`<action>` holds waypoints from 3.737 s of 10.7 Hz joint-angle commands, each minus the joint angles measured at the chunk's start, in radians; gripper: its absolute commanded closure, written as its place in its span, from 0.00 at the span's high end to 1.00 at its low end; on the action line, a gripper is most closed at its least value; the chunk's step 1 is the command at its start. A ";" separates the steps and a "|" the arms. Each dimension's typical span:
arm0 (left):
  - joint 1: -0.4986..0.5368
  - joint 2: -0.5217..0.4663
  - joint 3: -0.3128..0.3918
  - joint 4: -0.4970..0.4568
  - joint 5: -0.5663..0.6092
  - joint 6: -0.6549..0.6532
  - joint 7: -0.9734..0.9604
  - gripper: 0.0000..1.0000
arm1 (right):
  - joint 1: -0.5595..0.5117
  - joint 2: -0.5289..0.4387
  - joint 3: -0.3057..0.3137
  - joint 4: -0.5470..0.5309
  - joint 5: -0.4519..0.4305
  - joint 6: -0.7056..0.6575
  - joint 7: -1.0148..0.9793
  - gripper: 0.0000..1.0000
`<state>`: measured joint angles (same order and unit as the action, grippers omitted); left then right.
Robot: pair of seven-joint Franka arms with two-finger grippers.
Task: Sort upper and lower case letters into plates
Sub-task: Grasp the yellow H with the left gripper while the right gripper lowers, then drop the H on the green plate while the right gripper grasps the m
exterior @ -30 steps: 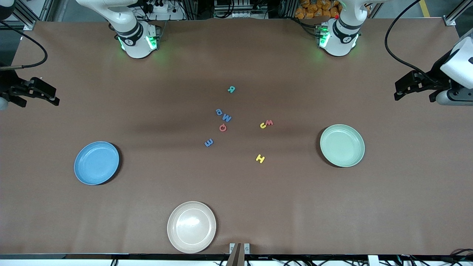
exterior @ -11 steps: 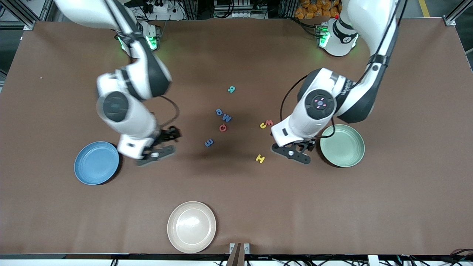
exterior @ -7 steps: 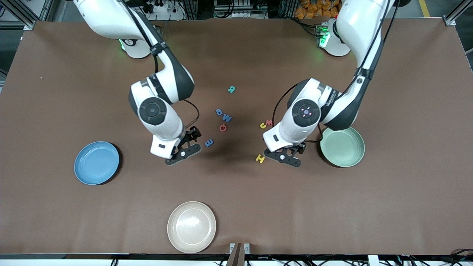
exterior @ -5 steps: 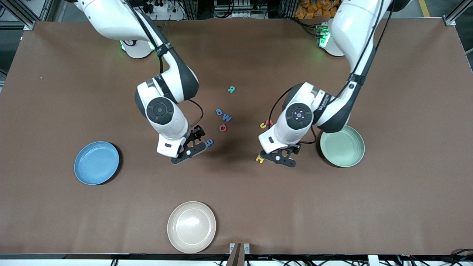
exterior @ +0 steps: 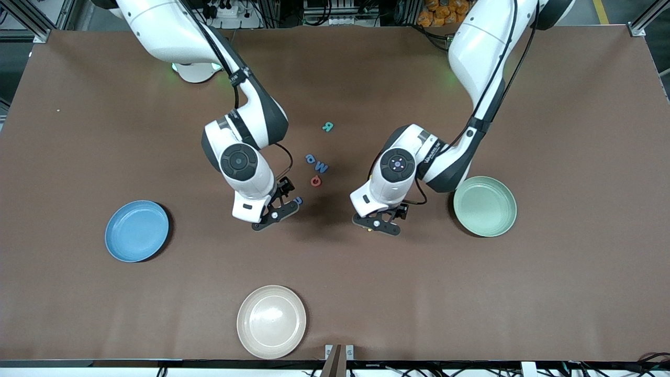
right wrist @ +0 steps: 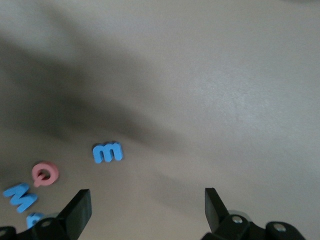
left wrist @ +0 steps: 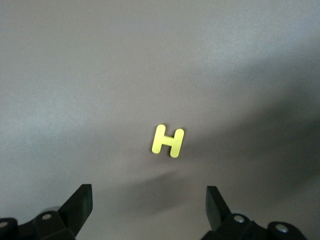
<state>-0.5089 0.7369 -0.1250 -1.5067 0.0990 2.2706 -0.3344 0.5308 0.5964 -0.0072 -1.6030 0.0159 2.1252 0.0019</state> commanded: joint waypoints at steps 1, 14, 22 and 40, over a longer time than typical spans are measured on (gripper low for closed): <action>-0.017 0.044 0.013 0.014 0.033 0.078 -0.023 1.00 | 0.012 0.025 -0.005 -0.028 -0.011 0.100 0.007 1.00; -0.025 0.122 0.015 0.022 0.087 0.170 -0.021 0.76 | 0.104 0.071 -0.005 -0.147 -0.008 0.268 0.044 1.00; 0.006 0.078 0.018 0.002 0.091 0.152 -0.021 0.00 | 0.103 0.101 -0.005 -0.146 -0.014 0.326 -0.008 1.00; 0.446 -0.175 0.004 -0.201 0.051 -0.256 0.048 0.60 | -0.018 -0.042 -0.023 -0.147 -0.013 0.242 0.023 0.00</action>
<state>-0.0671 0.5813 -0.1117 -1.6898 0.1568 2.0199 -0.2761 0.5598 0.6161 -0.0330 -1.7289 0.0153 2.4159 0.0084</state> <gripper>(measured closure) 0.617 0.595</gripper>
